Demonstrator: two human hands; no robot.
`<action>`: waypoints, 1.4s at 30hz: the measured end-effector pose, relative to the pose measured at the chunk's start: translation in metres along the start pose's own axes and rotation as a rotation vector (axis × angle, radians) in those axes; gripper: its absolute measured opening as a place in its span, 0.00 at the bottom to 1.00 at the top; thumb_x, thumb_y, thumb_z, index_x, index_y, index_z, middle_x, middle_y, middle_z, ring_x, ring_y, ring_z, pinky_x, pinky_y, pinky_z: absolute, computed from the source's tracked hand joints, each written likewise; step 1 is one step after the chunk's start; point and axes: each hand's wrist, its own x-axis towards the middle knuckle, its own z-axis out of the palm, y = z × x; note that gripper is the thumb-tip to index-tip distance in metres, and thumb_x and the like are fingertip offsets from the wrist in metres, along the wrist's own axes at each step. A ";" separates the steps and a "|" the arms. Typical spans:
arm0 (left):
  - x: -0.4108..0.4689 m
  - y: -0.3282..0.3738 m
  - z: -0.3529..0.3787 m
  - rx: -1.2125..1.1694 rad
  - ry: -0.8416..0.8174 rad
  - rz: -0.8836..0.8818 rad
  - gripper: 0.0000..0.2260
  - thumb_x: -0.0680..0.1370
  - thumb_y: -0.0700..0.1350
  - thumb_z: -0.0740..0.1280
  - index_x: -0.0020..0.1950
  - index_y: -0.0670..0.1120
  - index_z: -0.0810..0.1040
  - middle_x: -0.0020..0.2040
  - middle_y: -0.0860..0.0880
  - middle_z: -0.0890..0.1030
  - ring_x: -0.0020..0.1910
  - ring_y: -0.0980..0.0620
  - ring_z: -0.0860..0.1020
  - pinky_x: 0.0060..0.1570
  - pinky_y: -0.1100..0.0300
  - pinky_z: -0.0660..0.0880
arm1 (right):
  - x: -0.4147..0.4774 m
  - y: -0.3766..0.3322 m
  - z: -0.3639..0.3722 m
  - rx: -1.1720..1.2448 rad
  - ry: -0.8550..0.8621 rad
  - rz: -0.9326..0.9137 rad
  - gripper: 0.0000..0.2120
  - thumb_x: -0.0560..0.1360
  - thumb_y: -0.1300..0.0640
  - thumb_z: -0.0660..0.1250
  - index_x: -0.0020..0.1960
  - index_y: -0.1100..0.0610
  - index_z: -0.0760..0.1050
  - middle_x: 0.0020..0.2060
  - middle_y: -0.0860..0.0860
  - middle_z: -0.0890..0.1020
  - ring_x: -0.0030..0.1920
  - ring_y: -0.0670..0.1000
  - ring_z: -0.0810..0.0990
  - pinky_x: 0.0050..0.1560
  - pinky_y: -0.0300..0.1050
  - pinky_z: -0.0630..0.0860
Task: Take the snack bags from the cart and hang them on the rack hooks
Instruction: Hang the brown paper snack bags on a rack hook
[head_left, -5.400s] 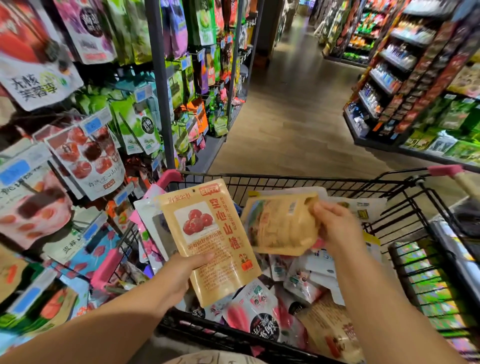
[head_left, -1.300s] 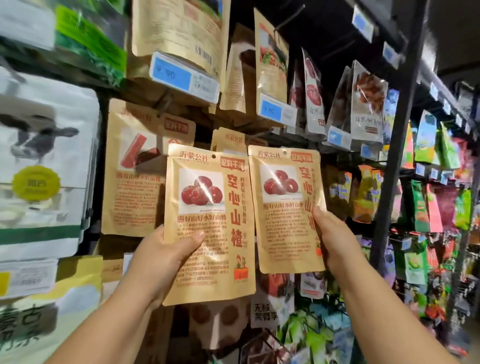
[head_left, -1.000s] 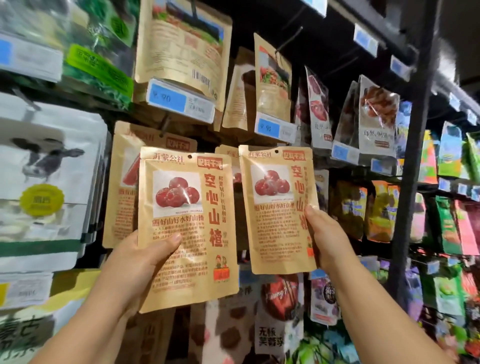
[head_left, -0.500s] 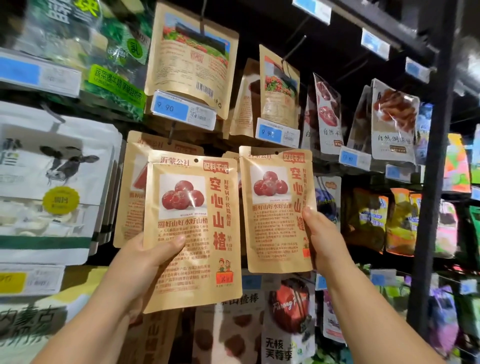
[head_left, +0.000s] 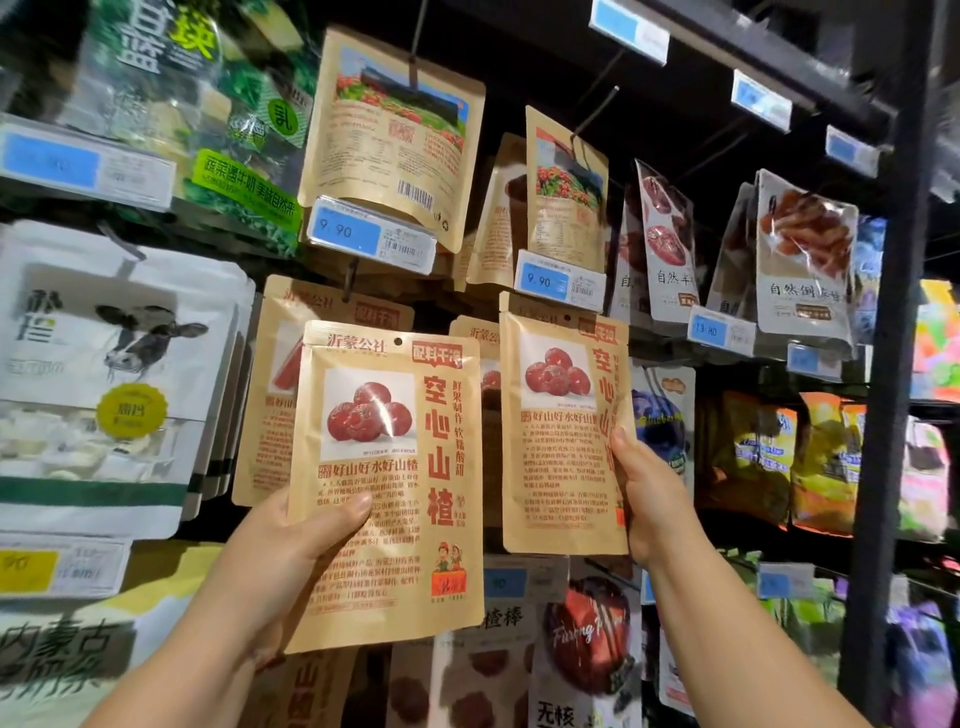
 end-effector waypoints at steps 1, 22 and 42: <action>0.001 0.000 0.000 -0.004 0.001 -0.001 0.09 0.74 0.41 0.70 0.54 0.44 0.81 0.45 0.43 0.86 0.42 0.42 0.85 0.45 0.45 0.79 | 0.001 -0.001 0.001 -0.011 -0.010 -0.004 0.15 0.83 0.53 0.57 0.59 0.58 0.78 0.49 0.56 0.85 0.49 0.55 0.84 0.46 0.51 0.80; 0.004 0.001 0.002 -0.021 0.011 -0.002 0.11 0.73 0.41 0.70 0.55 0.43 0.80 0.45 0.43 0.86 0.42 0.43 0.85 0.43 0.48 0.79 | 0.002 -0.017 0.005 -0.036 0.020 0.009 0.11 0.82 0.53 0.60 0.50 0.57 0.79 0.38 0.53 0.86 0.39 0.52 0.85 0.42 0.49 0.79; -0.002 0.009 0.000 -0.057 -0.009 0.001 0.14 0.72 0.41 0.70 0.57 0.42 0.79 0.45 0.42 0.85 0.42 0.42 0.85 0.39 0.51 0.80 | -0.008 -0.040 0.005 -0.166 0.030 0.064 0.09 0.81 0.53 0.63 0.52 0.57 0.79 0.37 0.52 0.86 0.39 0.54 0.84 0.42 0.50 0.80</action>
